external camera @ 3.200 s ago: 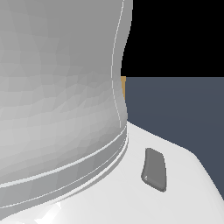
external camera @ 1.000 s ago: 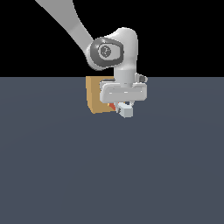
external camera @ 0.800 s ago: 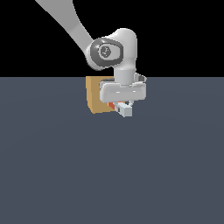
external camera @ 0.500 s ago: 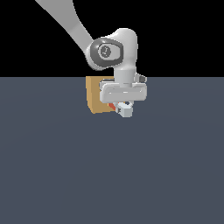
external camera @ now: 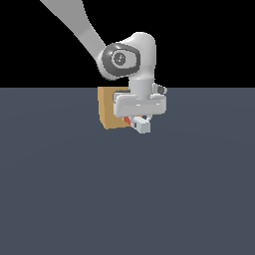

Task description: Insert the peg into the horizontal hole in a box.

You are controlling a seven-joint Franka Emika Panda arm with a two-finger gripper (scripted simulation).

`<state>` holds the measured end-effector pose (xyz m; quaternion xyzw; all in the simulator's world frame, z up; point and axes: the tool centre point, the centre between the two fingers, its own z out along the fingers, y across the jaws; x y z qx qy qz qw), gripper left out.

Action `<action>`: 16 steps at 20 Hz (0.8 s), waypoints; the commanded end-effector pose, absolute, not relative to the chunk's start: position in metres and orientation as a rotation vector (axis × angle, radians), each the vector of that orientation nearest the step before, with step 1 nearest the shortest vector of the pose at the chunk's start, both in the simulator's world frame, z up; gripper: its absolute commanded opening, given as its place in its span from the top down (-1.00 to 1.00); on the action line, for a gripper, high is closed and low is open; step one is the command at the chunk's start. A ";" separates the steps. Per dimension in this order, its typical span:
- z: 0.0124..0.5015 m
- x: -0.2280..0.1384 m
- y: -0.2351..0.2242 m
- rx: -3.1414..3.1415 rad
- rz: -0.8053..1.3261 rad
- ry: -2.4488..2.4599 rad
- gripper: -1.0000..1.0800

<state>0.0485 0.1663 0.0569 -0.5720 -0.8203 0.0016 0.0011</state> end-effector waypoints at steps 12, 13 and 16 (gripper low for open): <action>0.060 0.018 0.250 -1.795 -0.003 -2.579 1.00; 0.060 0.016 0.254 -1.795 -0.003 -2.579 1.00; 0.060 0.013 0.264 -1.795 -0.003 -2.579 1.00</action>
